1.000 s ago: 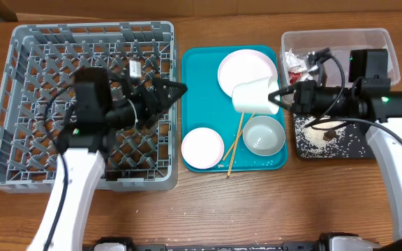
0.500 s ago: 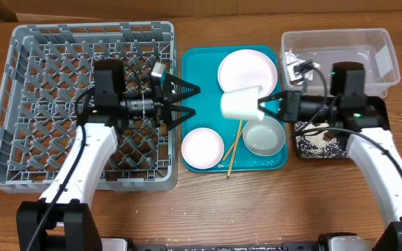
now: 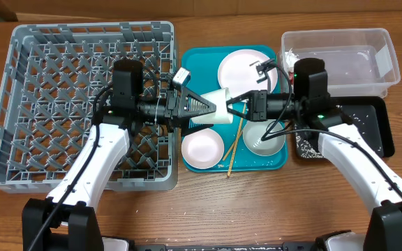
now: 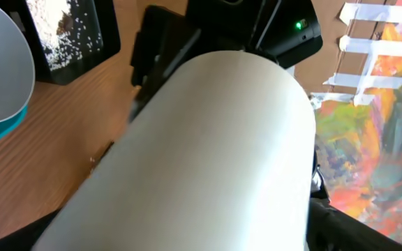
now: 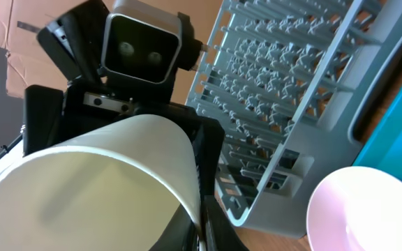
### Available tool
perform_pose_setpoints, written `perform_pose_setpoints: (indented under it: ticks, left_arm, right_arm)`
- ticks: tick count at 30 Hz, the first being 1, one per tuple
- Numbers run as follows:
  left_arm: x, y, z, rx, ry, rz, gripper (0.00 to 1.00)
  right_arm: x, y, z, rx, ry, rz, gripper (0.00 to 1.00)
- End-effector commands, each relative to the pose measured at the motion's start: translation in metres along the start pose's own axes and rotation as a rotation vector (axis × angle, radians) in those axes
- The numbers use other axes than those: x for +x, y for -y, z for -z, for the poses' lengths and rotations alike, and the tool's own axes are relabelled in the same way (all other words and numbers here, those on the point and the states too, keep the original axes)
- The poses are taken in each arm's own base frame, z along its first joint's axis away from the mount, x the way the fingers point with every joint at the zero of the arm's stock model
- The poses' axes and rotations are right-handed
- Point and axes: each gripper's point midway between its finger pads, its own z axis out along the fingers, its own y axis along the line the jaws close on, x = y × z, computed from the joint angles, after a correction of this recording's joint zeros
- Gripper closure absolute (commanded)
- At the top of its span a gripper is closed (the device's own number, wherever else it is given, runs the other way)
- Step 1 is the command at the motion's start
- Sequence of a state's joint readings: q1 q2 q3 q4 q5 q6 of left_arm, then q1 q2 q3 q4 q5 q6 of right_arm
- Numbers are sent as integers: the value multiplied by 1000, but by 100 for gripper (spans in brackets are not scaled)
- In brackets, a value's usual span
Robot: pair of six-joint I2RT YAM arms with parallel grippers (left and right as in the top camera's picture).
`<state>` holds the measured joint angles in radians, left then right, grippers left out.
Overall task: Sort waste into correct bins and load items into the dishwasher
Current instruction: 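Bring the cup toward the left gripper and grasp it with left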
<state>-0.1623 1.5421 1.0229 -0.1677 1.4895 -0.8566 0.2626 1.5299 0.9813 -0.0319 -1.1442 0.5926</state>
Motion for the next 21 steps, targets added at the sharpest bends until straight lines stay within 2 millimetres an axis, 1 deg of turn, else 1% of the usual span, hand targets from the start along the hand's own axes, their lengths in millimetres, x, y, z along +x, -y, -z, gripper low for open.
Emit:
perform_pose_setpoints:
  ticks: [1,2,3,7,9,10,12,13,15,16,18,19,21]
  left_arm:
    - [2,9,0,22,-24,-47,10]
    - [2,9,0,22,-23,-47,12]
    - [2,9,0,22,-23,-47,16]
    - [1,9,0,21,-21,-48,29]
    - [1,8,1,21,-19,-48,37]
    - [0,8,2,20,-16,-47,46]
    - [-1,8,3,18,-11,-47,50]
    - [-2,8,4,16,-5,-47,51]
    - [-4,7,7,13,9,-35,36]
    - [-5,7,9,12,13,-28,24]
    - [-7,8,10,16,16,-27,15]
    - [-8,9,12,16,20,-30,13]
    - [-9,11,13,19,23,-29,12]
  right_arm:
    - [3,4,-6,4,-10,-38,96]
    - [3,4,-7,4,-12,-40,96]
    - [3,5,-7,5,-14,-44,96]
    - [5,6,-7,7,-17,-51,96]
    - [5,6,-7,3,-20,-51,96]
    - [6,5,-7,0,-24,-56,96]
    - [7,4,-7,-8,-32,-59,96]
    - [8,3,-7,-12,-36,-61,96]
    - [10,0,-7,-29,-49,-61,96]
    - [11,0,-7,-32,-51,-61,96]
    - [11,-1,-7,-36,-54,-61,96]
    - [11,-1,-7,-37,-55,-62,96]
    - [11,-1,-7,-37,-55,-62,96]
